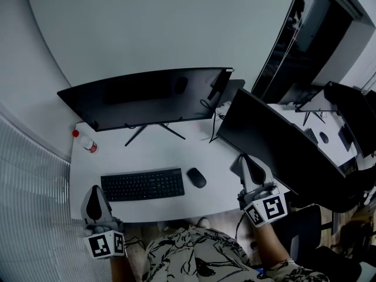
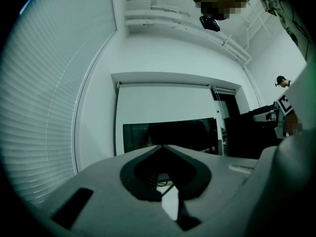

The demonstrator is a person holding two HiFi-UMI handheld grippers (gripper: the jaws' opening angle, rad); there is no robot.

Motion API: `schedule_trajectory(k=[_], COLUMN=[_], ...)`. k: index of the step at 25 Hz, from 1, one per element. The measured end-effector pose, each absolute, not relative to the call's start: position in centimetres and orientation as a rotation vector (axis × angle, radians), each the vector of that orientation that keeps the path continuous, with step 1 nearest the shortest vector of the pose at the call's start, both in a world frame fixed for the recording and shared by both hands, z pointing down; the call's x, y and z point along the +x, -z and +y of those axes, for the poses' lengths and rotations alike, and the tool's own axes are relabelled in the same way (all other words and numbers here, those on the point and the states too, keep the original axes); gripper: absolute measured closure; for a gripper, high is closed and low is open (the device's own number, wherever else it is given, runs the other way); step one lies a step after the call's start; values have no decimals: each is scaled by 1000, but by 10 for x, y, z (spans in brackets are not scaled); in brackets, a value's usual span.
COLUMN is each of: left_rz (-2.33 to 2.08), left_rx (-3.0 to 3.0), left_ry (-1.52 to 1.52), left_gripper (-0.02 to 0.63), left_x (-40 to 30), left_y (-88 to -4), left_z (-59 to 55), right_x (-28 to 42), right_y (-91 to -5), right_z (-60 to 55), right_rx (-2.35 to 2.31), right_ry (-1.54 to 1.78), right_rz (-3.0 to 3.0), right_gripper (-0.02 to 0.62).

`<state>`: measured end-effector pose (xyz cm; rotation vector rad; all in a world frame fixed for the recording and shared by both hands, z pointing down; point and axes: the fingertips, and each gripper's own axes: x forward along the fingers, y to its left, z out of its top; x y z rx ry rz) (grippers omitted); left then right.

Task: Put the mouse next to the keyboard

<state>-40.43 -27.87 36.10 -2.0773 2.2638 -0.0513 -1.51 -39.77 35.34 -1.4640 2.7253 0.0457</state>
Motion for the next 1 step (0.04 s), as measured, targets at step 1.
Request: schedule_trajectory(k=[1], left_rz=[2263], left_rx=[-2079], left_ry=[51], left_gripper=[607], left_x=[-404], left_y=[-361], left_z=[-279], right_x=[-16], right_y=[-353], right_z=[-397], right_rx=[-1462], right_ry=[-48], right_rz=[2726], right_gripper=[591])
